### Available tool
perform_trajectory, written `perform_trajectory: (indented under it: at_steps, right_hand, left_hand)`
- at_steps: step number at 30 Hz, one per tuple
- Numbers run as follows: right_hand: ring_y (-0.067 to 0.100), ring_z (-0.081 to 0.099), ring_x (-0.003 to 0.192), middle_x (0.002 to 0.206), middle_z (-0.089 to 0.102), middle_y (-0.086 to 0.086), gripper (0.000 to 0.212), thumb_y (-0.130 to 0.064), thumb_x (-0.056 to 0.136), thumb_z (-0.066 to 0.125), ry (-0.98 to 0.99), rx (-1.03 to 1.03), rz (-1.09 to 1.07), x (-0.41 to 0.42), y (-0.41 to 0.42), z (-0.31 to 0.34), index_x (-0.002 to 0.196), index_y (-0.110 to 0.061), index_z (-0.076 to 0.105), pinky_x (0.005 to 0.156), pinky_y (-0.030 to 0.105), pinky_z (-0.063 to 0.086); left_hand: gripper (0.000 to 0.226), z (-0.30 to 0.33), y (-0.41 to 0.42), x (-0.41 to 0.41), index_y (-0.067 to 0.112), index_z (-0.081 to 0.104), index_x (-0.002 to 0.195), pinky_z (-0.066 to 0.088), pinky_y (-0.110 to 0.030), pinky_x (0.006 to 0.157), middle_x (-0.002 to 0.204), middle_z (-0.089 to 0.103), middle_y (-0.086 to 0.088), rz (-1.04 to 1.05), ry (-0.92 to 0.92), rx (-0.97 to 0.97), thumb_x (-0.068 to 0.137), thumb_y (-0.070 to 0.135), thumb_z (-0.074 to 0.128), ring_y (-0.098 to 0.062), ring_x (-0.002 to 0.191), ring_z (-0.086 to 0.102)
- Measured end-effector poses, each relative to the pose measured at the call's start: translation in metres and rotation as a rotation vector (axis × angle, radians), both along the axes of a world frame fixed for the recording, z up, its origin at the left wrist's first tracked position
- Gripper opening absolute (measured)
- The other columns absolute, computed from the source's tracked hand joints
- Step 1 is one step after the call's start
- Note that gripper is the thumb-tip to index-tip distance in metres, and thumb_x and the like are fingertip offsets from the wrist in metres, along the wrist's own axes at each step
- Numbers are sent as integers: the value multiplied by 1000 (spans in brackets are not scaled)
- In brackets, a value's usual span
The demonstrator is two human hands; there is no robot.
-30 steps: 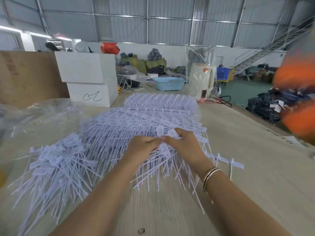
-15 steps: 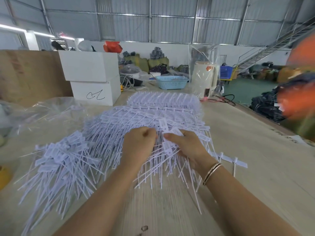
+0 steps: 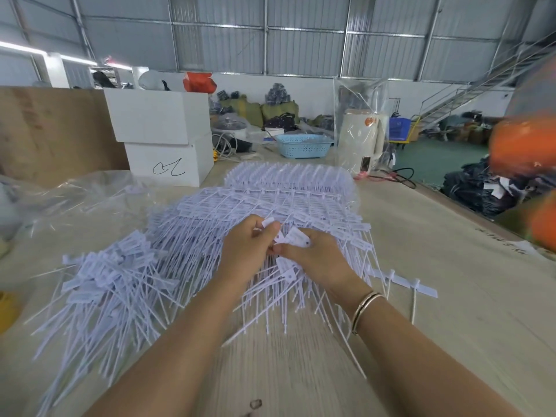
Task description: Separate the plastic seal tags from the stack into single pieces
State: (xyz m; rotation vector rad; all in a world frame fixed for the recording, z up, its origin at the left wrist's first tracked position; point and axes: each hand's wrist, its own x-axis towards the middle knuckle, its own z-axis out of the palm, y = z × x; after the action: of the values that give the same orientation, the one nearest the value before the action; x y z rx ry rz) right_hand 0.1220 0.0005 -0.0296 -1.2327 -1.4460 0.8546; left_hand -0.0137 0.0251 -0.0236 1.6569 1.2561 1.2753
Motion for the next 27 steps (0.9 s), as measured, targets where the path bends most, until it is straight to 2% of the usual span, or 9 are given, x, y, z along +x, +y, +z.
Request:
perform_trajectory:
  at_steps: [1,3,7,11,16,19,21,24,27]
  right_hand:
    - [16,40,58,62,49,14,31,-21,78,75,2,37,13,-2,-1,0,80,8,65,58,25,30]
    - [20,39,63,68,51,25,43,-24,78,75,21,97,25,-6,-2,2,86,15,59,63,31,30]
    - [15,36,54,60,43,16,37,-21,83,71,46,162,-31,-8,-3,2,80,13,55,56,27,29]
    - [1,42,39,43,49,-12,26,-16,84,70,86,69,-11,2,-1,6,61,-15,60,43,14,34]
    - [2,39,36,41,45,-13,41,-19,83,72,59,65,52,4,-2,20,46,-29,56,40,13,32]
    - [-4,52,44,50,58,-14,19,-17,83,72,81,139,72,-3,4,38,69,-25,62,43,9,36]
    - [-3,54,52,66,61,-13,16,-22,80,75,70,178,22,-10,12,49,84,-24,60,46,10,38]
    - [0,57,72,88,59,-11,30,-30,77,77,47,253,-111,-26,25,53,98,-27,55,59,11,45]
    - [-10,50,81,90,54,-20,30,-39,80,71,27,297,-251,-43,35,51,102,-31,52,64,8,40]
  left_hand:
    - [30,-1,-1,0,7,57,77,43,-31,61,66,64,-2,7,-47,-25,90,34,61,-11,57,61]
    - [27,-2,-1,2,13,53,72,38,-26,56,60,60,1,40,-155,-91,91,29,60,-2,46,54]
    - [11,4,5,-1,16,49,91,36,-22,49,52,66,5,71,-497,-286,98,25,51,0,41,57]
    - [16,9,4,-11,17,52,101,40,-26,52,54,60,6,87,-249,-95,99,32,47,-5,46,54]
    - [10,22,6,-12,20,47,107,44,-31,64,68,56,1,9,-146,-130,100,24,41,-12,55,49]
    - [22,27,3,-6,16,54,118,47,-22,67,91,67,0,-160,-225,-214,98,18,45,-9,74,62]
    - [26,28,1,-6,18,58,120,48,-26,74,106,69,-1,-244,-327,-237,98,24,46,-12,90,66]
    - [37,30,0,-7,13,58,123,55,-36,65,99,69,-7,-358,-524,-314,101,36,40,-17,78,67]
    - [45,30,-6,-3,15,53,128,51,-29,53,107,66,-11,-397,-519,-325,101,44,32,-16,72,66]
